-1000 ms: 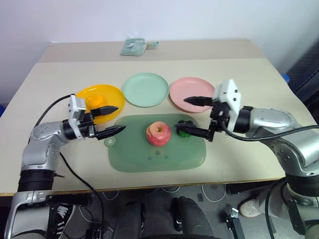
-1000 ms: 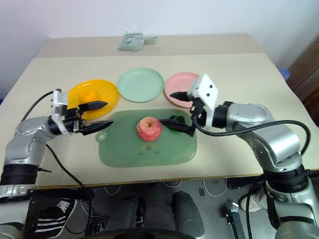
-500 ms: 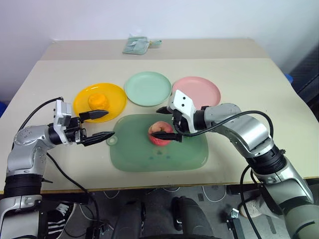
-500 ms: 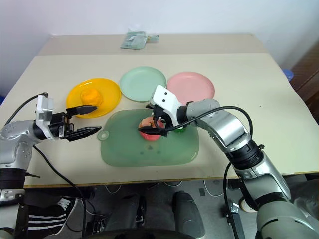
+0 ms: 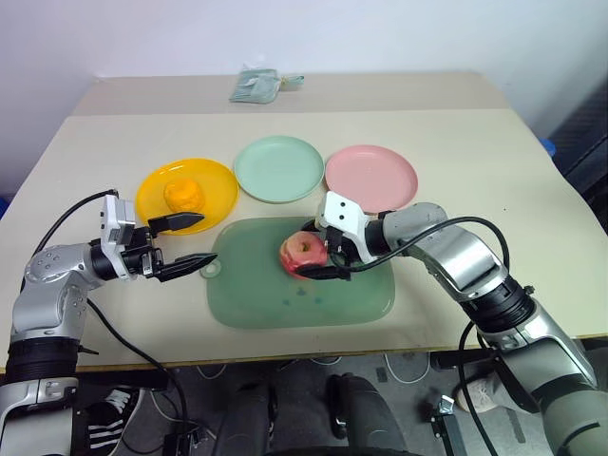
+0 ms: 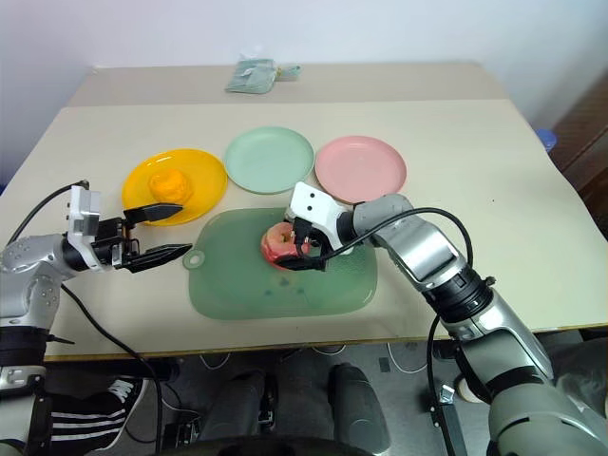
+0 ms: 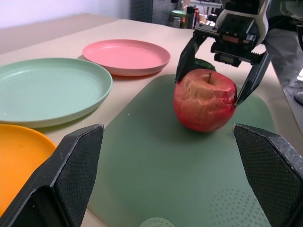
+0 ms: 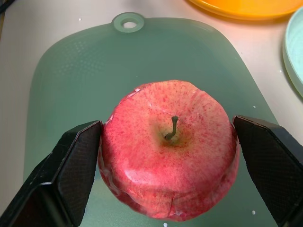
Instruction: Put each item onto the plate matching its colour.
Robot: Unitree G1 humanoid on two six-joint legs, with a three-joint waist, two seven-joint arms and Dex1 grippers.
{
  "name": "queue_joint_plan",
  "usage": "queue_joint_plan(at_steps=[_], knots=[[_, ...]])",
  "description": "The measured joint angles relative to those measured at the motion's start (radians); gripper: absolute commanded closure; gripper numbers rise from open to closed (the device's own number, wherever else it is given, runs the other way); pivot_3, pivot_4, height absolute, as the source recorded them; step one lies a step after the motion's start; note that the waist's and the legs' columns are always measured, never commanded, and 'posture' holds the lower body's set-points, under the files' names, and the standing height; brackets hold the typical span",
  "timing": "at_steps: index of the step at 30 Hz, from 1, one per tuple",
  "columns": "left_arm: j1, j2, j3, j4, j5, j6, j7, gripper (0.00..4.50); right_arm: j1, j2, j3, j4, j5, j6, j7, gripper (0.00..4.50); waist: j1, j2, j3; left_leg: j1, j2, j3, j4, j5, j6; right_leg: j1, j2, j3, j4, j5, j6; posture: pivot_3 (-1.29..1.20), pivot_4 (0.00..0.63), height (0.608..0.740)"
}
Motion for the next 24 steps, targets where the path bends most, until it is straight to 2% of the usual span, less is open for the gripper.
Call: queue_joint_plan(at_steps=[2, 5, 8, 11, 14, 18, 24], knots=[[0.0, 0.001, 0.0, -0.005, -0.002, 0.009, 0.0, 0.0, 0.001, 0.001, 0.002, 0.0, -0.017, -0.017, 0.005, 1.11, 0.0, 0.0, 0.0, 0.0, 0.0, 0.0, 0.0, 0.0, 0.0, 0.0, 0.0, 0.0, 0.0, 0.0, 0.0, 0.0, 0.15, 0.734], [0.0, 0.001, 0.0, -0.02, -0.012, 0.024, -0.001, 0.0, 0.002, 0.043, -0.026, 0.022, -0.013, -0.002, -0.012, 1.11, 0.0, 0.0, 0.0, 0.0, 0.0, 0.0, 0.001, 0.0, 0.0, 0.0, 0.0, 0.0, 0.001, 0.0, 0.0, 0.0, 0.15, 0.734], [-0.004, 0.0, -0.001, -0.025, -0.014, 0.022, 0.004, 0.0, -0.007, 0.111, -0.129, 0.054, 0.05, 0.039, -0.049, 1.11, 0.0, 0.0, 0.0, 0.0, 0.0, 0.0, 0.001, 0.0, 0.0, 0.0, 0.001, 0.0, 0.001, 0.0, 0.0, 0.0, 0.15, 0.734], [-0.043, -0.024, 0.0, -0.02, -0.014, 0.024, 0.047, 0.0, -0.089, 0.151, -0.267, 0.136, 0.085, 0.05, -0.125, 1.11, 0.004, 0.0, 0.0, 0.0, 0.0, -0.001, 0.001, 0.0, -0.001, 0.0, 0.0, 0.0, 0.001, 0.0, 0.0, 0.0, 0.15, 0.734], [-0.083, -0.052, 0.001, -0.03, -0.024, 0.057, 0.112, 0.0, -0.175, 0.149, -0.354, 0.287, 0.04, -0.021, -0.24, 1.11, 0.006, 0.0, 0.0, 0.0, -0.001, -0.001, 0.001, 0.0, -0.001, 0.001, -0.001, 0.0, 0.001, 0.0, 0.0, 0.0, 0.15, 0.734], [-0.09, -0.073, -0.02, -0.078, -0.018, 0.102, 0.184, 0.0, -0.2, 0.099, -0.398, 0.526, -0.078, -0.145, -0.371, 1.11, 0.0, 0.0, 0.0, -0.001, -0.002, 0.001, -0.001, 0.0, 0.0, 0.0, -0.002, 0.001, -0.001, 0.0, 0.0, 0.0, 0.15, 0.734], [-0.094, -0.074, -0.042, -0.071, 0.018, 0.111, 0.242, 0.0, -0.192, 0.105, -0.396, 0.702, -0.149, -0.276, -0.39, 1.11, -0.023, 0.001, 0.001, -0.001, 0.001, 0.001, -0.002, 0.0, 0.0, -0.003, 0.002, 0.002, 0.001, 0.0, 0.0, 0.0, 0.15, 0.734]])
